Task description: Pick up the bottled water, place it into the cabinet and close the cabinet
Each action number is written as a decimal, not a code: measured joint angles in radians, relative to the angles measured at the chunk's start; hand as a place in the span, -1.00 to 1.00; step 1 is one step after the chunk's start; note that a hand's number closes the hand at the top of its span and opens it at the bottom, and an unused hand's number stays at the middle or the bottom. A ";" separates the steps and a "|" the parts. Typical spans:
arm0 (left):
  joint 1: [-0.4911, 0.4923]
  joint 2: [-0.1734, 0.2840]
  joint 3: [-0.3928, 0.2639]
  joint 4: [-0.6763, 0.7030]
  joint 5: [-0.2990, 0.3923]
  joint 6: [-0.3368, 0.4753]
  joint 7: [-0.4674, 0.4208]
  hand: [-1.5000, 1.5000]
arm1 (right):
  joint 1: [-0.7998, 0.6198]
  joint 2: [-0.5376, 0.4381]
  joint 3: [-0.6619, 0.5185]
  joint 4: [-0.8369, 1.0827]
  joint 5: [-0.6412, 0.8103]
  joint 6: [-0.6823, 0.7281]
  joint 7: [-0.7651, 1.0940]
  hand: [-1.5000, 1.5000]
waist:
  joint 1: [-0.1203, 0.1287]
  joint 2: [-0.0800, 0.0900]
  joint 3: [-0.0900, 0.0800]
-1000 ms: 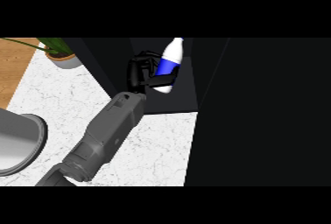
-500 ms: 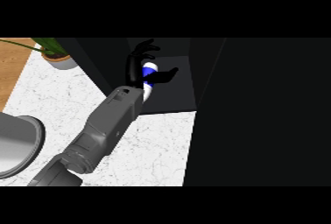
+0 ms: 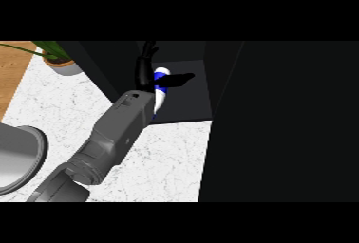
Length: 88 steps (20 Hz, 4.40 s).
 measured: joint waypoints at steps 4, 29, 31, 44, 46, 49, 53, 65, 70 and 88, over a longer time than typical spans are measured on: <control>-0.013 0.002 0.001 0.016 -0.013 -0.028 -0.015 -1.00 | 0.008 0.001 -0.025 0.003 -0.011 0.011 -0.009 -1.00 | 0.003 -0.001 0.000; 0.200 -0.004 -0.099 -0.436 0.093 -0.362 0.060 1.00 | 0.024 0.014 -0.050 -0.003 -0.005 0.023 0.025 -1.00 | 0.071 -0.033 0.001; 0.254 -0.002 -0.126 -0.516 0.094 -0.336 0.085 1.00 | 0.029 0.016 -0.018 -0.008 0.000 0.017 0.033 -1.00 | 0.074 -0.034 0.001; 0.723 0.128 -0.268 -1.058 0.036 -0.293 0.184 1.00 | -0.057 -0.099 0.076 -0.005 0.024 0.096 0.159 1.00 | 0.103 -0.037 0.000; 0.804 0.158 -0.288 -1.169 0.021 -0.269 0.200 1.00 | -0.071 -0.092 0.107 -0.003 0.024 0.102 0.189 1.00 | 0.102 -0.036 0.000; 0.912 0.213 -0.295 -1.293 0.007 -0.263 0.207 1.00 | -0.100 -0.054 0.175 -0.002 0.026 0.086 0.246 1.00 | 0.097 -0.034 0.000; 1.025 0.283 -0.273 -1.418 0.008 -0.283 0.210 1.00 | -0.175 0.007 0.241 0.015 0.057 0.055 0.335 1.00 | 0.092 -0.031 0.000; 1.253 0.424 -0.141 -1.609 0.083 -0.385 0.200 1.00 | -0.450 0.146 0.429 0.129 0.207 -0.020 0.512 1.00 | 0.100 -0.029 -0.002; 1.312 0.460 -0.105 -1.655 0.100 -0.421 0.192 1.00 | -0.579 0.100 0.455 0.145 0.232 -0.112 0.531 1.00 | 0.110 -0.029 -0.002; 1.472 0.568 0.047 -1.684 0.191 -0.614 0.160 1.00 | -1.067 0.282 0.035 0.782 -0.145 -0.211 0.432 1.00 | 0.124 -0.018 0.000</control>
